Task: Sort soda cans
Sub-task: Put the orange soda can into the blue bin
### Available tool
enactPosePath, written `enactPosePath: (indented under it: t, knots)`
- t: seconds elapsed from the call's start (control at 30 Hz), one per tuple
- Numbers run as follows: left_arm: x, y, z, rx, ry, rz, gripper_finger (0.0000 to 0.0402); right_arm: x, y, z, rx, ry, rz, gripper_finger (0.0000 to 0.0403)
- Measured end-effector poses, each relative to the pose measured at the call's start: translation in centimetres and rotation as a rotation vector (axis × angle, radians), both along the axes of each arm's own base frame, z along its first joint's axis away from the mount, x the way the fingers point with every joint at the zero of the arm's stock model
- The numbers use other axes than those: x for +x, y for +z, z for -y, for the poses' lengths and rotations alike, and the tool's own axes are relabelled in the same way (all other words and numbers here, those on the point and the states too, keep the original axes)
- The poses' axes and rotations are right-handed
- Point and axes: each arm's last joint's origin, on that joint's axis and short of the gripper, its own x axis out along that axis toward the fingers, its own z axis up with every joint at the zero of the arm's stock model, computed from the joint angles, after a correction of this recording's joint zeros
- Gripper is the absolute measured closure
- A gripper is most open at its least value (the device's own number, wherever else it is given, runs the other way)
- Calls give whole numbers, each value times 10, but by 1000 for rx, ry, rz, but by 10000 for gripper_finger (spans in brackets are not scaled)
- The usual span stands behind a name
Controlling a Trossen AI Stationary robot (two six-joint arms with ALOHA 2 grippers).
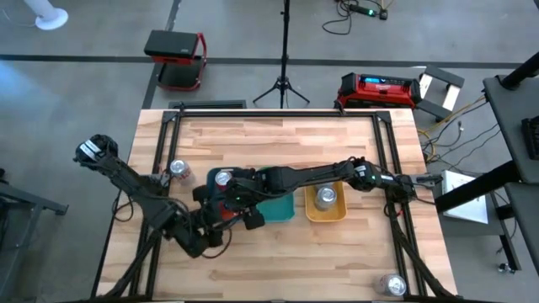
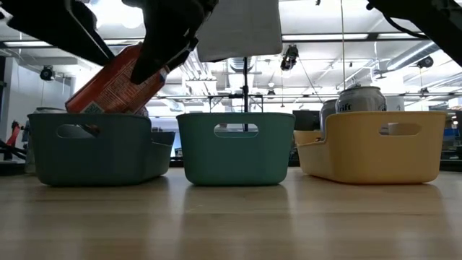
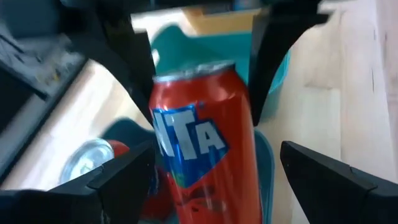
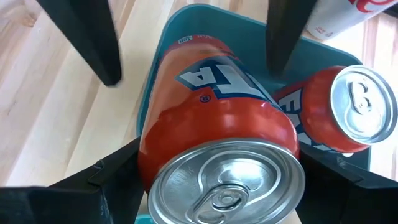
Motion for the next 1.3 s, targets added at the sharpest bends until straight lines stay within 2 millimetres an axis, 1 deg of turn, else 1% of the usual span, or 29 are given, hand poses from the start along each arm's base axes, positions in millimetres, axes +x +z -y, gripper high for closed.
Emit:
enactPosePath:
  t: [0.1, 0.2, 0.4, 0.6, 0.73, 0.83, 0.93, 1.3]
  knots:
    - [7, -3, -7, -6, -12, -36, 72, 0, 0, -2, -15, 24, 1, 95]
    - [13, -1, -11, -2, -13, -27, 72, -1, 0, -4, -26, 48, 2, 94]
    - [19, -1, -20, -46, -7, -49, 72, -3, 1, -9, -45, 82, -6, 94]
    - [20, -3, -21, -52, -14, -42, 72, -5, 8, -10, -54, 93, 7, 94]
    - [20, -11, -22, -34, -17, -8, 72, -8, 18, -10, -56, 95, 34, 93]
    - [22, -13, -22, 2, -14, 31, 72, -10, 23, -10, -56, 95, 38, 96]
    - [22, -13, -22, 33, -6, 49, 72, -11, 24, -10, -58, 93, 41, 95]
    - [28, -13, -28, 51, 19, 68, 72, -11, 26, -10, -53, 82, 49, 94]
